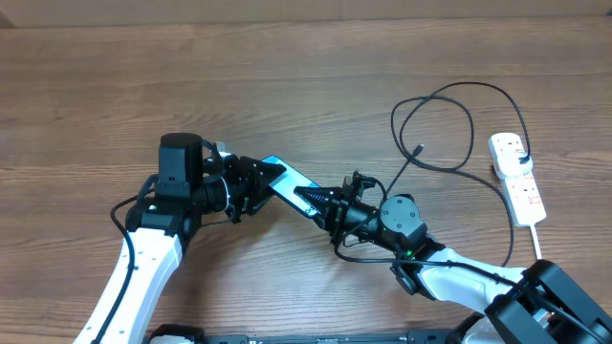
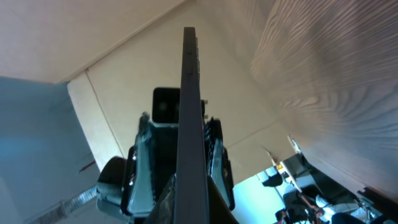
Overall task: Plug charger to phone and switch on socket
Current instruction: 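Move the left gripper back and grasp the smartphone's top edge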
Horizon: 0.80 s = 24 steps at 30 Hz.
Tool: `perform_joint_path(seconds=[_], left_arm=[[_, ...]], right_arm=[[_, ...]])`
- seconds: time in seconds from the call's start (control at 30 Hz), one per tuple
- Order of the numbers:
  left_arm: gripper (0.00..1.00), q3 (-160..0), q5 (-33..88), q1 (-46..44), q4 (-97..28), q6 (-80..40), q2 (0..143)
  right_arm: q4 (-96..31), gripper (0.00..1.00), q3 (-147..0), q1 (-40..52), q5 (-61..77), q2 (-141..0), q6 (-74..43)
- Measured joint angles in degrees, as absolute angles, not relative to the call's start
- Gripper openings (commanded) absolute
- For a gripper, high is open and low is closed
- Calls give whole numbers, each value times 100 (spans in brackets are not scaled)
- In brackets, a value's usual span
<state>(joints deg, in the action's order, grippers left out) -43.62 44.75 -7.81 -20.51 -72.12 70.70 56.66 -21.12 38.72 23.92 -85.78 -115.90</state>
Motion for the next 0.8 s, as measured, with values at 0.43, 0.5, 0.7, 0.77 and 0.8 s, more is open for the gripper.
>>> perform_joint_path(seconds=[0.43,0.5,0.7,0.77,0.8], left_arm=[[20,-4362,4368,-786,-2056,-7218,7070],[19,-4362,4366,-790,-2053,-7218,7070],[13,-4362,4294,-790,-2053,-7231,7070],[4,-4362,4261,-790,-2053,-7249,7070],[4,-4362,4257,-790,-2051,-7269,7070]], right_arm=[[5719,4,-2112,3872,2506,-8578,-11587],[5741,4,-2112,3872,2508,-8578,-11592],[5857,4,-2112,3872,2530,-8578,-11592],[5850,4,-2112,3872,2530,-8578,-11590],[5852,4,-2112,3872,2528,-8578,-11587]])
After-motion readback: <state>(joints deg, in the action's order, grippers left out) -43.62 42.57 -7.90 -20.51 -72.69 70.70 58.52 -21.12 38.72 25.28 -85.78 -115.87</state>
